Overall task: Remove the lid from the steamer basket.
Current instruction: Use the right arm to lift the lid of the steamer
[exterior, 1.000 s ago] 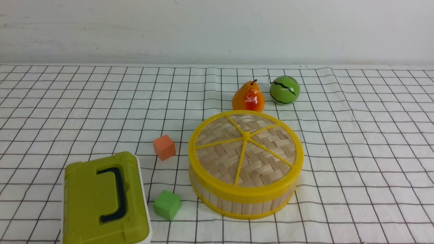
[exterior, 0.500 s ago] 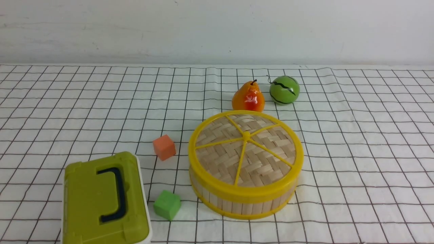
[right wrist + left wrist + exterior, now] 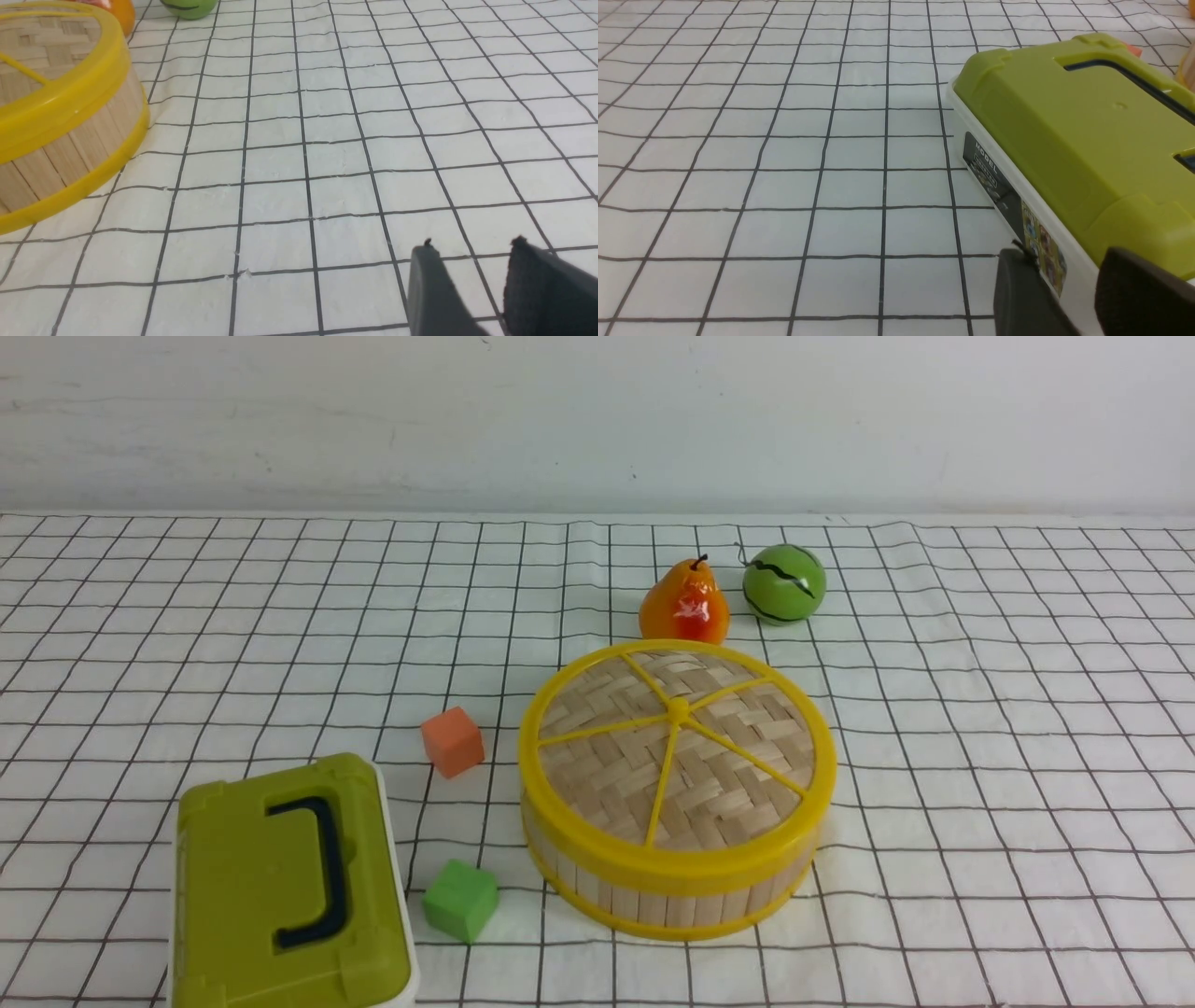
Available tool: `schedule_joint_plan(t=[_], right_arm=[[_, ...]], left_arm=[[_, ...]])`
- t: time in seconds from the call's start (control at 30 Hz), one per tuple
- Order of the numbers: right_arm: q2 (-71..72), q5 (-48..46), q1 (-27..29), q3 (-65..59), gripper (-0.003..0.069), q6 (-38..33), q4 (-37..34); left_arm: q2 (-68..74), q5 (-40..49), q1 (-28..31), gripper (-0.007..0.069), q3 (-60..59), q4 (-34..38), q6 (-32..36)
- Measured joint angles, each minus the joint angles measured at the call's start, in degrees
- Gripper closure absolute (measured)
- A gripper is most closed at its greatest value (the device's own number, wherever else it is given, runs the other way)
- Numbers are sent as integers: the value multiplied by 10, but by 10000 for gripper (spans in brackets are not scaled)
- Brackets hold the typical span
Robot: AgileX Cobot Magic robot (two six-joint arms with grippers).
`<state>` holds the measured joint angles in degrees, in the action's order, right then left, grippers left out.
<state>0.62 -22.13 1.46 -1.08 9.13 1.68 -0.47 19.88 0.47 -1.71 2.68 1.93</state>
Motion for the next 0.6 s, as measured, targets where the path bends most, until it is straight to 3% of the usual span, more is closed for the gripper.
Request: schedule_joint_plan(t=[0.43,0.6], right_arm=[[0,1,0,0,421,8,-17],[0,9,0,-3,421,143,-229]], left_arm=[[0,0,0,386,0,0,0],[0,0,0,386,0,0,0]])
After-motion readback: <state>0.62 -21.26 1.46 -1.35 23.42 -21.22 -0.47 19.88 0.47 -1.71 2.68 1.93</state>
